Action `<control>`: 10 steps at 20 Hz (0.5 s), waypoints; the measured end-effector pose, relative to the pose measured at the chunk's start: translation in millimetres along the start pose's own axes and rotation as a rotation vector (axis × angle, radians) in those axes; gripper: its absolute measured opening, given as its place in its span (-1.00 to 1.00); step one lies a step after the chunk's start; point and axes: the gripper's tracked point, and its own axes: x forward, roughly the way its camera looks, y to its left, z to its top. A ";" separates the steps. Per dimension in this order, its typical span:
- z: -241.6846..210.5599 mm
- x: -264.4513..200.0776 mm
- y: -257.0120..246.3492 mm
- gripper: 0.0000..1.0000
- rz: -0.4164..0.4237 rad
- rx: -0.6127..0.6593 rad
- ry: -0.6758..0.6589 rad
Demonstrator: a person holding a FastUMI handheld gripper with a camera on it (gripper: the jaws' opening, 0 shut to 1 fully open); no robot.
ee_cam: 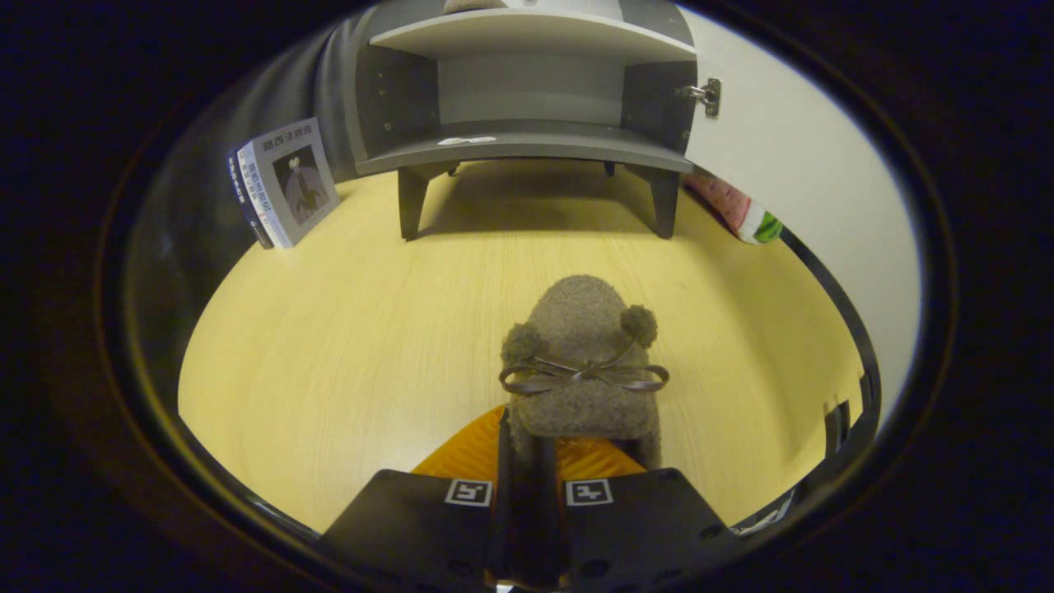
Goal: Open the shoe cabinet door, grab the shoes and put them into the shoe cabinet, then close the shoe cabinet door.
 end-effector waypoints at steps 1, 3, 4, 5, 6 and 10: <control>-0.8 0.1 1.5 -0.87 0.002 0.009 0.004; 0.4 -3.2 1.4 -0.89 0.005 0.022 0.000; 1.2 -4.8 1.5 -0.92 0.006 0.021 -0.002; 3.2 -6.1 1.0 -0.92 0.009 0.019 -0.009; 7.1 -9.2 0.1 -0.94 0.011 0.017 -0.019; 26.2 -28.2 -5.9 -0.94 0.038 0.032 -0.056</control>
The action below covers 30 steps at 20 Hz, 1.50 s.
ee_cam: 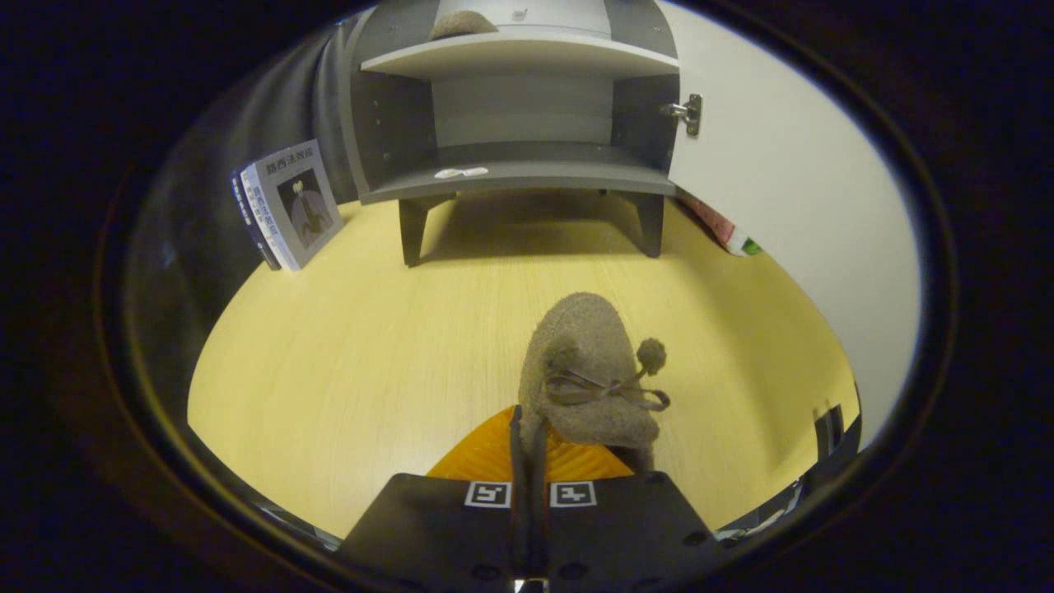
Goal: Open the shoe cabinet door, grab the shoes and put them into the shoe cabinet, then close the shoe cabinet door.
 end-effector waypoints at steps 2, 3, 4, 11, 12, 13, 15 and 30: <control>15.7 -17.8 -0.6 -0.94 0.015 0.005 -0.026; 28.1 -28.6 -0.5 -0.94 0.021 0.000 -0.050; 42.8 -41.5 -1.4 -0.94 0.026 -0.006 -0.074; 144.6 -129.7 -3.5 -0.94 0.093 -0.023 -0.190; 161.9 -140.2 -4.6 -0.94 0.100 -0.036 -0.220; 180.1 -150.7 -4.4 -0.94 0.108 -0.048 -0.257; 217.9 -163.9 -4.7 -0.94 0.116 -0.061 -0.328; 441.7 -81.3 -12.5 -0.94 -0.054 -0.085 -0.535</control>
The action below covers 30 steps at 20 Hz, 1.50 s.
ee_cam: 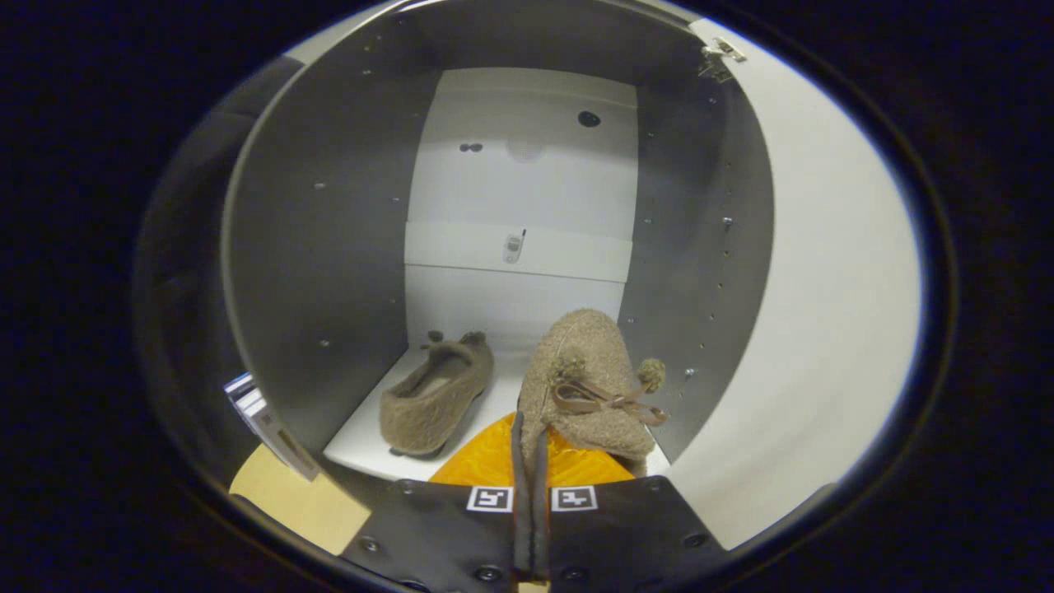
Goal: Open the shoe cabinet door, grab the shoes and put them into the shoe cabinet, then close the shoe cabinet door.
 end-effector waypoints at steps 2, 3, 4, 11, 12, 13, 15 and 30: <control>3.4 34.6 -1.3 -0.95 -0.017 -0.014 0.012; 3.2 50.8 0.7 -0.95 -0.019 -0.016 0.017; 1.7 63.3 -0.6 -0.95 -0.021 -0.021 0.025; -22.3 133.4 -2.1 -0.94 -0.016 -0.051 0.094; -20.4 137.8 -0.9 -0.94 -0.013 -0.051 0.085; -19.9 142.8 2.2 -0.94 -0.003 -0.050 0.077; -22.3 151.8 5.7 -0.94 0.008 -0.051 0.095; -33.4 136.8 -0.8 0.05 -0.031 -0.017 0.207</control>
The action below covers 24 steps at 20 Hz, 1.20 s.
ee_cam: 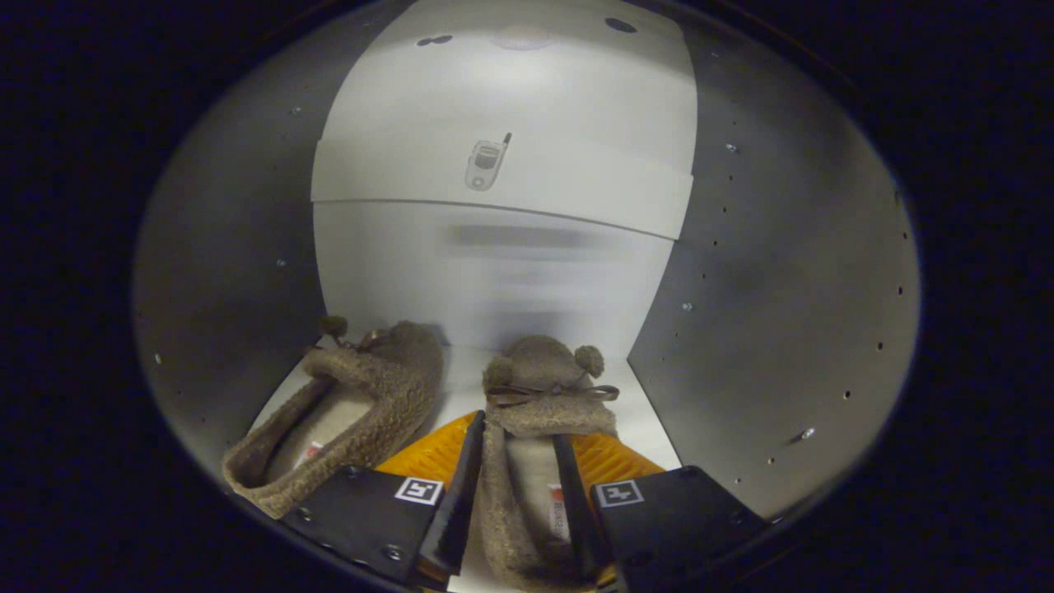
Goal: Open the shoe cabinet door, grab the shoes and put them into the shoe cabinet, then close the shoe cabinet door.
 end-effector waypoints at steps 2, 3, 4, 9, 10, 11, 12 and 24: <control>2.4 -7.0 -1.0 0.14 -0.005 0.000 -0.014; 2.0 -12.0 0.4 0.19 -0.005 -0.004 -0.018; 1.2 -15.7 0.0 0.24 -0.009 -0.010 -0.020; 9.2 -42.4 1.3 0.56 -0.008 -0.001 -0.061; 14.1 -50.9 -0.4 0.63 -0.009 0.006 -0.081; 17.9 -61.3 -0.9 0.64 -0.007 0.011 -0.098; 20.9 -71.0 -3.1 0.67 -0.012 0.015 -0.112; 0.6 -269.7 -17.8 0.90 0.134 0.012 -0.262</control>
